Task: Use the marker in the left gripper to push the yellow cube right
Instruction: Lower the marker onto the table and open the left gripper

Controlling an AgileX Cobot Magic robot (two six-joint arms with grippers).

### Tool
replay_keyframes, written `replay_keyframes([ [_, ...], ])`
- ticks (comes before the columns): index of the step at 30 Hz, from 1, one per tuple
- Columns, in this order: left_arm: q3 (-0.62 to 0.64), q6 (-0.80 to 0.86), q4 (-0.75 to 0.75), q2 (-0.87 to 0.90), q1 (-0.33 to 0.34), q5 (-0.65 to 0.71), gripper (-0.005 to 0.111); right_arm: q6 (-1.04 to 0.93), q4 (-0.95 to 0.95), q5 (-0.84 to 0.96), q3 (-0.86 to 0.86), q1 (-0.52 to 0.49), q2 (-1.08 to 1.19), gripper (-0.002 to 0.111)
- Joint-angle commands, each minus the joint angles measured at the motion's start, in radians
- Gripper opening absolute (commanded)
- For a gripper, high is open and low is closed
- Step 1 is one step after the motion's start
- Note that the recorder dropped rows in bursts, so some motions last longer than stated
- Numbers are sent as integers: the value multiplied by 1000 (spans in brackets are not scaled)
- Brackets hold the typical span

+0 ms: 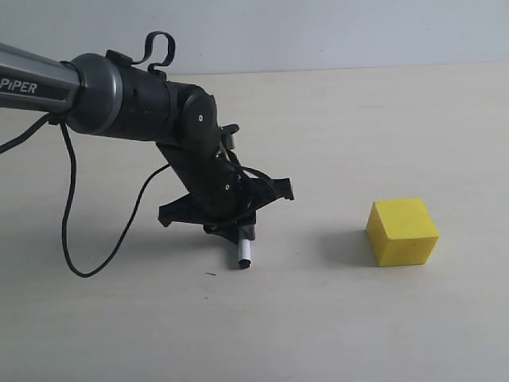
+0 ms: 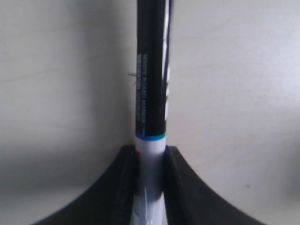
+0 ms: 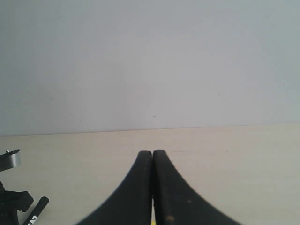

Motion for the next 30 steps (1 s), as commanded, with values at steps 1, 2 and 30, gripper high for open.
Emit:
replay_keyframes([
  [1, -23, 4, 5, 21, 2, 36, 0, -2, 0, -7, 5, -1, -5, 0],
  [2, -29, 9, 5, 21, 2, 40, 0, -2, 0, -7, 5, -1, -5, 0],
  [30, -52, 56, -20, 7, 2, 117, 52, -2, 0, -7, 5, -1, -5, 0],
])
